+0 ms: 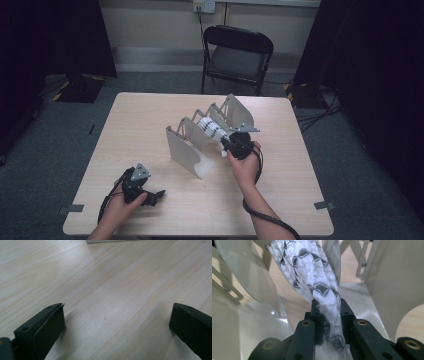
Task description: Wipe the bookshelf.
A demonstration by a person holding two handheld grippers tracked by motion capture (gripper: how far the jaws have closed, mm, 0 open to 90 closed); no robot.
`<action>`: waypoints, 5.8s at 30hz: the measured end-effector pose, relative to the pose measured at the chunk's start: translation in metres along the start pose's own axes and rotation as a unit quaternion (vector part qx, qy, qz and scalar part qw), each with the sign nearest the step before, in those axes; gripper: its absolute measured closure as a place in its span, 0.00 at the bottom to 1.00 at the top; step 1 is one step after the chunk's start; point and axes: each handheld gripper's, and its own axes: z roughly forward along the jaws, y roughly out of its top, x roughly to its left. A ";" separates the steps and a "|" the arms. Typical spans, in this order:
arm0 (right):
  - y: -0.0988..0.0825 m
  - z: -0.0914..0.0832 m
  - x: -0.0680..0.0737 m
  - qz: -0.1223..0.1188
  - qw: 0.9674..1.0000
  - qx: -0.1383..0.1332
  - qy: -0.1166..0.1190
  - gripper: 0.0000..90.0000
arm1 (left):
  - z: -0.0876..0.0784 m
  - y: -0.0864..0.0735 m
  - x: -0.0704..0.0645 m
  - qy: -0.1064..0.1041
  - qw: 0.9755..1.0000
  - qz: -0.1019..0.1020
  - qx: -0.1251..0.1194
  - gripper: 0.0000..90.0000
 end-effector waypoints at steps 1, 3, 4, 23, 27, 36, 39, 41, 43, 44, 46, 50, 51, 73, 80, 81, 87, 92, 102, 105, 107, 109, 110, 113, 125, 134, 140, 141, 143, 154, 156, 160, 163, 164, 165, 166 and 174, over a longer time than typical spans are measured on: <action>-0.004 0.003 -0.001 -0.001 1.000 0.006 0.000 0.87 | 0.000 0.000 0.000 0.000 1.000 0.000 0.000 0.00; -0.012 0.008 -0.002 -0.002 1.000 0.019 0.002 0.86 | 0.000 0.000 0.000 0.000 1.000 0.000 0.000 0.00; -0.016 0.010 -0.002 0.000 1.000 0.023 0.003 0.86 | 0.000 0.000 0.000 0.000 1.000 0.000 0.000 0.00; -0.048 0.001 0.010 -0.023 0.993 0.040 0.109 0.49 | 0.000 0.000 0.000 0.000 1.000 0.000 0.000 0.00; -0.036 -0.008 0.001 -0.021 0.994 0.020 0.105 0.49 | 0.000 0.000 0.000 0.000 1.000 0.000 0.000 0.00; -0.025 -0.005 -0.012 -0.011 0.997 0.027 0.075 0.50 | 0.000 0.000 0.000 0.000 1.000 0.000 0.000 0.00; -0.031 0.004 -0.004 -0.012 0.996 0.037 0.086 0.49 | 0.000 0.000 0.000 0.000 1.000 0.000 0.000 0.00; -0.035 0.009 0.002 -0.018 0.995 0.041 0.090 0.49 | 0.000 0.000 0.000 0.000 1.000 0.000 0.000 0.00; -0.039 0.014 0.007 -0.024 0.995 0.051 0.088 0.50 | 0.000 0.000 0.000 0.000 1.000 0.000 0.000 0.00; -0.042 0.018 0.009 -0.025 0.994 0.055 0.088 0.50 | 0.000 0.000 0.000 0.000 1.000 0.000 0.000 0.00; -0.045 0.022 0.010 -0.027 0.995 0.060 0.081 0.50 | 0.000 0.000 0.000 0.000 1.000 0.000 0.000 0.00; -0.048 0.025 0.012 -0.033 0.995 0.060 0.074 0.50 | 0.000 0.000 0.000 0.000 1.000 0.000 0.000 0.00; -0.049 0.026 0.013 -0.036 0.995 0.060 0.072 0.50 | 0.000 0.000 0.000 0.000 1.000 0.000 0.000 0.00; -0.046 0.025 0.025 -0.070 0.994 0.087 0.010 0.87 | 0.000 0.000 0.000 0.000 1.000 0.000 0.000 0.00; -0.046 0.021 0.019 -0.032 0.997 0.075 0.019 0.89 | 0.000 0.000 0.000 0.000 1.000 0.000 0.000 0.00; -0.045 0.019 0.019 -0.029 0.997 0.070 0.019 0.89 | 0.000 0.000 0.000 0.000 1.000 0.000 0.000 0.00; -0.020 -0.001 0.016 -0.034 0.999 0.032 0.019 0.89 | 0.000 0.000 0.000 0.000 1.000 0.000 0.000 0.00; 0.011 -0.022 0.017 -0.053 0.999 -0.001 0.012 0.89 | 0.000 0.000 0.000 0.000 1.000 0.000 0.000 0.00; 0.035 -0.026 0.014 -0.045 0.998 -0.037 -0.013 0.89 | 0.000 0.000 0.000 0.000 1.000 0.000 0.000 0.00; 0.024 -0.013 0.014 -0.041 0.999 -0.021 -0.015 0.89 | 0.000 0.000 0.000 0.000 1.000 0.000 0.000 0.00; 0.016 -0.005 0.013 -0.037 0.999 -0.011 -0.018 0.89 | 0.000 0.000 0.000 0.000 1.000 0.000 0.000 0.00; 0.009 0.001 0.011 -0.035 0.999 -0.001 -0.022 0.89 | 0.000 0.000 0.000 0.000 1.000 0.000 0.000 0.00; 0.005 0.004 0.009 -0.033 0.999 0.006 -0.023 0.89 | 0.000 0.000 0.000 0.000 1.000 0.000 0.000 0.00; -0.006 0.011 0.005 -0.029 0.999 0.021 -0.026 0.89 | 0.000 0.000 0.000 0.000 1.000 0.000 0.000 0.00; -0.036 0.022 0.011 -0.024 0.995 0.084 0.053 0.71 | 0.000 0.000 0.000 0.000 1.000 0.000 0.000 0.00; -0.021 0.017 0.009 -0.024 0.998 0.038 0.051 0.51 | 0.000 0.000 0.000 0.000 1.000 0.000 0.000 0.00; -0.028 0.039 0.016 -0.042 0.996 0.057 0.048 0.42 | 0.000 0.000 0.000 0.000 1.000 0.000 0.000 0.00; -0.030 0.041 0.018 -0.042 0.996 0.064 0.047 0.42 | 0.000 0.000 0.000 0.000 1.000 0.000 0.000 0.00; -0.036 0.046 0.021 -0.057 0.996 0.059 0.032 0.50 | 0.000 0.000 0.000 0.000 1.000 0.000 0.000 0.00; -0.034 0.034 0.025 -0.050 0.995 0.078 0.026 0.89 | 0.000 0.000 0.000 0.000 1.000 0.000 0.000 0.00; -0.032 0.030 0.023 -0.044 0.996 0.072 0.024 0.89 | 0.000 0.000 0.000 0.000 1.000 0.000 0.000 0.00; -0.019 0.015 0.019 -0.046 0.998 0.049 0.021 0.89 | 0.000 0.000 0.000 0.000 1.000 0.000 0.000 0.00; -0.004 0.002 0.018 -0.046 0.998 0.027 0.020 0.89 | 0.000 0.000 0.000 0.000 1.000 0.000 0.000 0.00; 0.001 -0.002 0.018 -0.047 0.999 0.020 0.017 0.89 | 0.000 0.000 0.000 0.000 1.000 0.000 0.000 0.00; 0.006 -0.005 0.018 -0.046 0.999 0.013 0.019 0.89 | 0.000 0.000 0.000 0.000 1.000 0.000 0.000 0.00; 0.010 -0.008 0.017 -0.045 0.999 0.008 0.017 0.89 | 0.000 0.000 0.000 0.000 1.000 0.000 0.000 0.00; 0.043 -0.021 0.018 -0.064 0.997 -0.040 -0.004 0.89 | 0.000 0.000 0.000 0.000 1.000 0.000 0.000 0.00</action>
